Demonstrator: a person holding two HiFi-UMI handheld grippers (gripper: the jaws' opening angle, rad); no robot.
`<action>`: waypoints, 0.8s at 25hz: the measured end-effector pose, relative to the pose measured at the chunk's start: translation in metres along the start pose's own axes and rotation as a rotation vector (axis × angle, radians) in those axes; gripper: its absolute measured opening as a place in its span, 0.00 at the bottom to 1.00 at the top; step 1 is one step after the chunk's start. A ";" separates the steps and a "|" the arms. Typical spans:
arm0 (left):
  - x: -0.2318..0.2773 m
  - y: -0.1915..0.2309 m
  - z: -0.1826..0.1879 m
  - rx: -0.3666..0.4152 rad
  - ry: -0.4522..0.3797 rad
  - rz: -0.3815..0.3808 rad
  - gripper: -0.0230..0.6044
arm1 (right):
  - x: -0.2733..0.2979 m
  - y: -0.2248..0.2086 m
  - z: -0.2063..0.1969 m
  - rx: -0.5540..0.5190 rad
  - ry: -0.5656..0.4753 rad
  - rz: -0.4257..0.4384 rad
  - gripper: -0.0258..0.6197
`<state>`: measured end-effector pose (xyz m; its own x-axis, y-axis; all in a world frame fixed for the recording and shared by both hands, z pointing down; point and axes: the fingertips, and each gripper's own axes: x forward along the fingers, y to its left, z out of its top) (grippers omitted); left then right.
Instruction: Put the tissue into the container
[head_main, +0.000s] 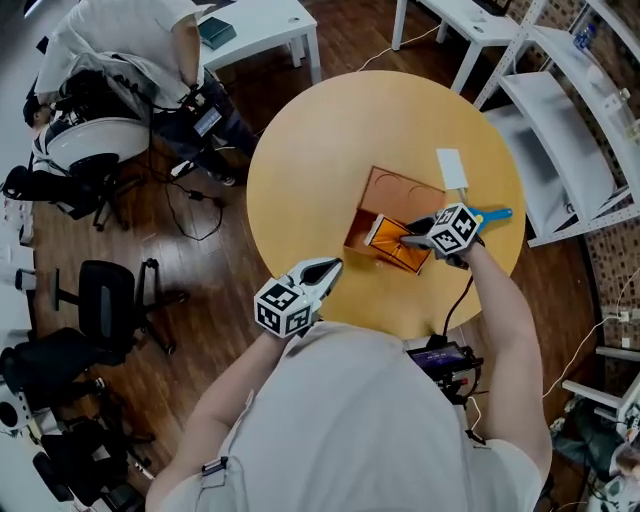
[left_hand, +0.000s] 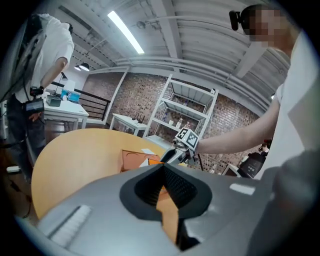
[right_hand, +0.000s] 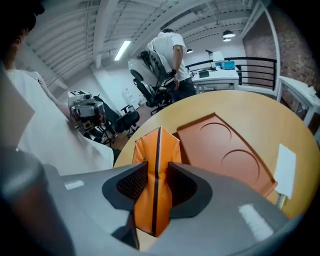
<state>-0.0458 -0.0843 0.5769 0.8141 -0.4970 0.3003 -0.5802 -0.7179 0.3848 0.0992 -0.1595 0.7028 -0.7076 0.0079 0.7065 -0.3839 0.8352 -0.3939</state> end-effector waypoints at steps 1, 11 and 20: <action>-0.003 0.002 -0.002 -0.007 0.001 0.013 0.04 | 0.007 -0.004 -0.001 -0.017 0.031 0.006 0.23; -0.018 0.019 -0.010 -0.028 0.004 0.062 0.04 | 0.059 -0.018 -0.014 -0.115 0.169 0.026 0.31; -0.003 0.017 0.001 0.003 0.023 -0.006 0.04 | -0.020 0.008 0.052 -0.117 -0.207 -0.107 0.22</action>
<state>-0.0583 -0.0953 0.5821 0.8165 -0.4819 0.3178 -0.5756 -0.7221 0.3838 0.0795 -0.1813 0.6551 -0.7775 -0.1861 0.6006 -0.4003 0.8832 -0.2445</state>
